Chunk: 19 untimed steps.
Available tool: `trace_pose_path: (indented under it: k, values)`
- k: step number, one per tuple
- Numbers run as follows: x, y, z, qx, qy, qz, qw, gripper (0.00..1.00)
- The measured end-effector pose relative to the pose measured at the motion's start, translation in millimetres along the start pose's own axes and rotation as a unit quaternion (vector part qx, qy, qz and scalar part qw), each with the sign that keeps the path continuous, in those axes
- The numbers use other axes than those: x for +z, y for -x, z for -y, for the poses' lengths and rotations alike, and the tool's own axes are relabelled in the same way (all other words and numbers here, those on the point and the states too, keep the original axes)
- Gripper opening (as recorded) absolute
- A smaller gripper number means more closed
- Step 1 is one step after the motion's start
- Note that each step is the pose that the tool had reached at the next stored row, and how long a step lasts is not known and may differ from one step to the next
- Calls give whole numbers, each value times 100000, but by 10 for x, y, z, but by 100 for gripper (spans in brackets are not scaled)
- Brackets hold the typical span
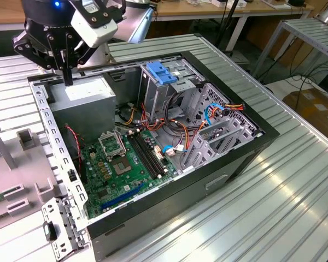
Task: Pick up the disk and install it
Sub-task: 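Reach for the disk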
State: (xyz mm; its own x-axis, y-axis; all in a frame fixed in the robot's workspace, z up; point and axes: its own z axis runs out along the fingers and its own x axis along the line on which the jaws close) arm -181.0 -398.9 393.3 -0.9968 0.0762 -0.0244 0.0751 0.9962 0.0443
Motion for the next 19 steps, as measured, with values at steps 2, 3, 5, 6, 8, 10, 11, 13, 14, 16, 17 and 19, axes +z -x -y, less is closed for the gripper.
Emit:
trace_pose_path:
  k: [2,3,5,6,8,10,11,13,14,16,17,19]
  values:
    - [0,-12,1,2,3,2,100000,11]
    - [0,-26,2,0,3,2,100000,11]
    - [-1,-38,3,2,1,0,100000,11]
    - [-1,-44,3,-1,1,-1,100000,11]
    - [-1,-54,4,2,4,2,100000,11]
    - [-2,-63,5,2,2,1,100000,11]
    - [-1,-68,5,1,5,2,100000,11]
    - [-2,-77,6,0,4,4,100000,11]
    - [-2,-83,6,0,2,1,100000,11]
    - [-2,-92,7,-1,3,1,100000,11]
    - [-2,-98,7,0,4,2,100000,11]
    - [-3,-105,8,-2,1,-1,100000,11]
